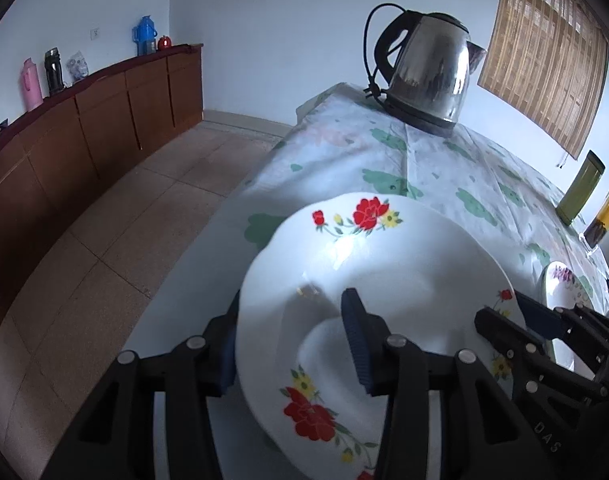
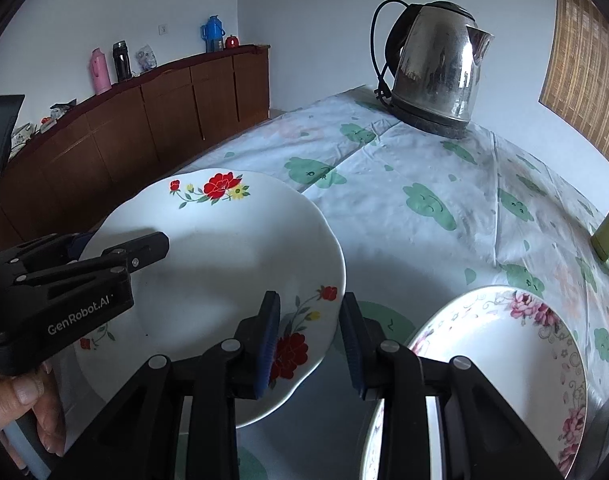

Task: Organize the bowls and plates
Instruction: 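Lift the red-flower plate with the right gripper toward the plate stack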

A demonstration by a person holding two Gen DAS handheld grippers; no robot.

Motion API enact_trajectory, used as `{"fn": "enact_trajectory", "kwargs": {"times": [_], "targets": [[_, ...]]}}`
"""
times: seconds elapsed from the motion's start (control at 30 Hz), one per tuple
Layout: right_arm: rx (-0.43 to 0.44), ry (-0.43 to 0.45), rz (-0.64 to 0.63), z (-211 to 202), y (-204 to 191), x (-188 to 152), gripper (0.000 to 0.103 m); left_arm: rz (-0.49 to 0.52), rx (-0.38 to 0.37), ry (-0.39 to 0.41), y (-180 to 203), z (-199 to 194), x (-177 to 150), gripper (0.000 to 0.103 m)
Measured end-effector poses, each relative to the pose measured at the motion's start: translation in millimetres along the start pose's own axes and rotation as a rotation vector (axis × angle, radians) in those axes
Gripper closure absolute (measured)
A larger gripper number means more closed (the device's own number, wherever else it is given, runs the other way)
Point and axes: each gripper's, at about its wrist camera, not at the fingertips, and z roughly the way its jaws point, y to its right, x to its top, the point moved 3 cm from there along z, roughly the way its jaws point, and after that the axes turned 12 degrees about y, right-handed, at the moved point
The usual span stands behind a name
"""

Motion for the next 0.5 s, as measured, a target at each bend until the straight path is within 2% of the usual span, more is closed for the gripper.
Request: {"fn": "enact_trajectory", "kwargs": {"times": [0.2, 0.5], "targets": [[0.011, 0.006, 0.039, -5, 5, 0, 0.070, -0.002, -0.014, -0.005, 1, 1, 0, 0.059], [0.005, 0.042, 0.023, -15, 0, 1, 0.070, -0.018, -0.012, 0.016, -1, -2, 1, 0.059]]}}
